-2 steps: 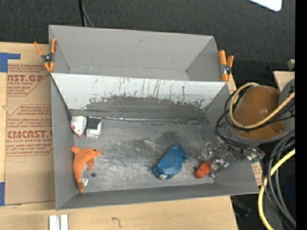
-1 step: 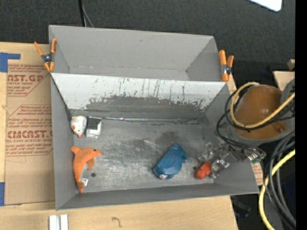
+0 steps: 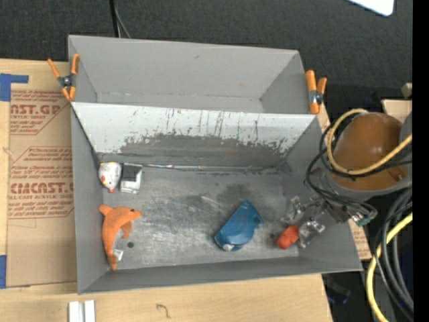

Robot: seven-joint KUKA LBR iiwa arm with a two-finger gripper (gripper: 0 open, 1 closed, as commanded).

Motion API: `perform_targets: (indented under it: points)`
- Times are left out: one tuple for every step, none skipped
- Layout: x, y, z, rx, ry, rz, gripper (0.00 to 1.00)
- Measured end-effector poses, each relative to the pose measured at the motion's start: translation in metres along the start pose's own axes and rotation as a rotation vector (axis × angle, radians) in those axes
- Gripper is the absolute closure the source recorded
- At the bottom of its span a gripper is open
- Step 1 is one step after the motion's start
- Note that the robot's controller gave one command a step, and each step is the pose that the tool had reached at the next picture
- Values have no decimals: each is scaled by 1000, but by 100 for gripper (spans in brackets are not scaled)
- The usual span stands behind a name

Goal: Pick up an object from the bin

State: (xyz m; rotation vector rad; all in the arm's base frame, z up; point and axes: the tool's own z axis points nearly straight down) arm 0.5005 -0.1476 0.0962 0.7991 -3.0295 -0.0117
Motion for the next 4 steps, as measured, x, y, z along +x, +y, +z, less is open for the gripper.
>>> perform_targets:
  points:
    - [-1,-1,-23,7,-6,0,100]
    - [-2,-2,-35,12,-10,1,100]
    - [-1,0,-46,7,-6,0,100]
    - [-1,0,-61,7,-6,0,100]
